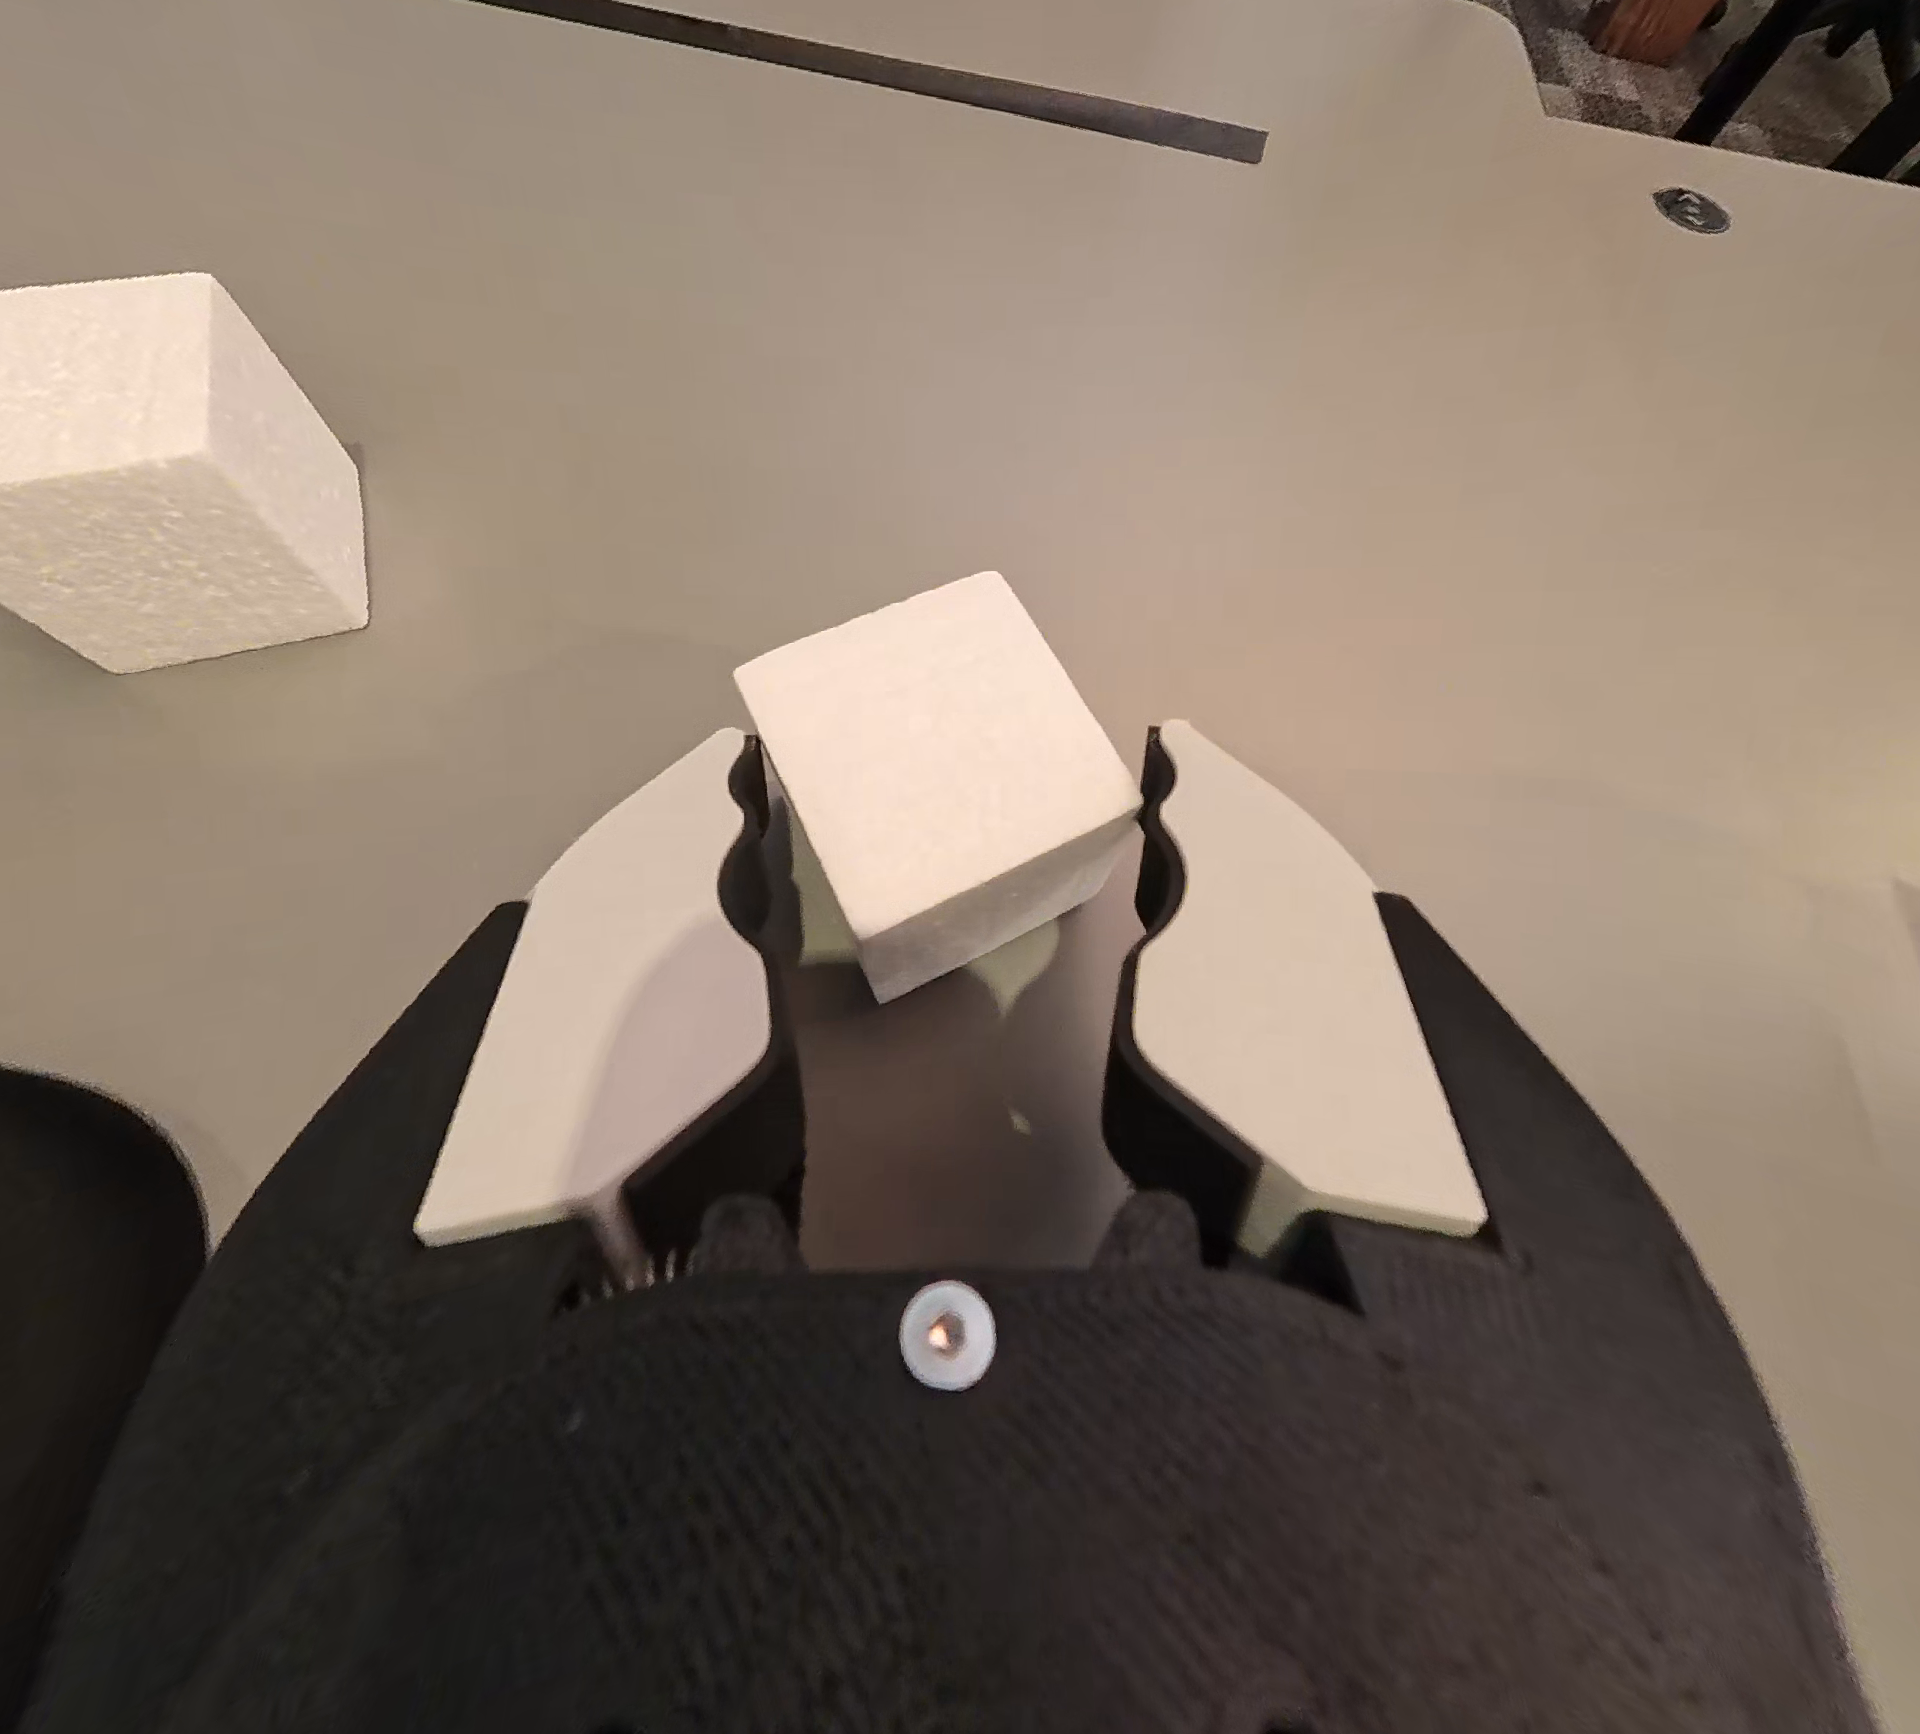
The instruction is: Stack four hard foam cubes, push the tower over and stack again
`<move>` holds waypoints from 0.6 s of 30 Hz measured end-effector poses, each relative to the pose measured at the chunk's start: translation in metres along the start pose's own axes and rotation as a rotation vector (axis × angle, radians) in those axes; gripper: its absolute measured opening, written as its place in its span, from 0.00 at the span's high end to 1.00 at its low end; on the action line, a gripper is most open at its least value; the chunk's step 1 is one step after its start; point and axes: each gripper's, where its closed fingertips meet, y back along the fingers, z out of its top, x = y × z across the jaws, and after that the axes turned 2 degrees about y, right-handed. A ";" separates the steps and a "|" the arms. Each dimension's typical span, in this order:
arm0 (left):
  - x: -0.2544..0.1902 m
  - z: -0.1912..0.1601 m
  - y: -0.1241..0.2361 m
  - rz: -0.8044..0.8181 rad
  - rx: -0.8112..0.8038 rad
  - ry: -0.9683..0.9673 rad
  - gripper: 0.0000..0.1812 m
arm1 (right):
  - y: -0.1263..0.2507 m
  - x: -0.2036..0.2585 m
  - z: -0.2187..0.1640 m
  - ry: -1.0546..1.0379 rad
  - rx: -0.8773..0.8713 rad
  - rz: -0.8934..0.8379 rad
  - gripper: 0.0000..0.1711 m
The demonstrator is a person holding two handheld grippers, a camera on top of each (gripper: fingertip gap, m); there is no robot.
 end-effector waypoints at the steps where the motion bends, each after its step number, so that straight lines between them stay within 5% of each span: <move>1: 0.000 -0.001 -0.001 0.012 0.002 -0.004 0.68 | 0.000 0.000 0.000 0.001 0.000 0.002 0.59; 15: -0.004 -0.002 -0.006 0.093 0.017 -0.046 0.68 | -0.001 0.003 -0.002 -0.013 0.011 0.029 0.59; 18: -0.006 -0.003 -0.007 0.080 0.020 -0.038 0.60 | -0.001 0.003 -0.002 -0.013 0.012 0.028 0.60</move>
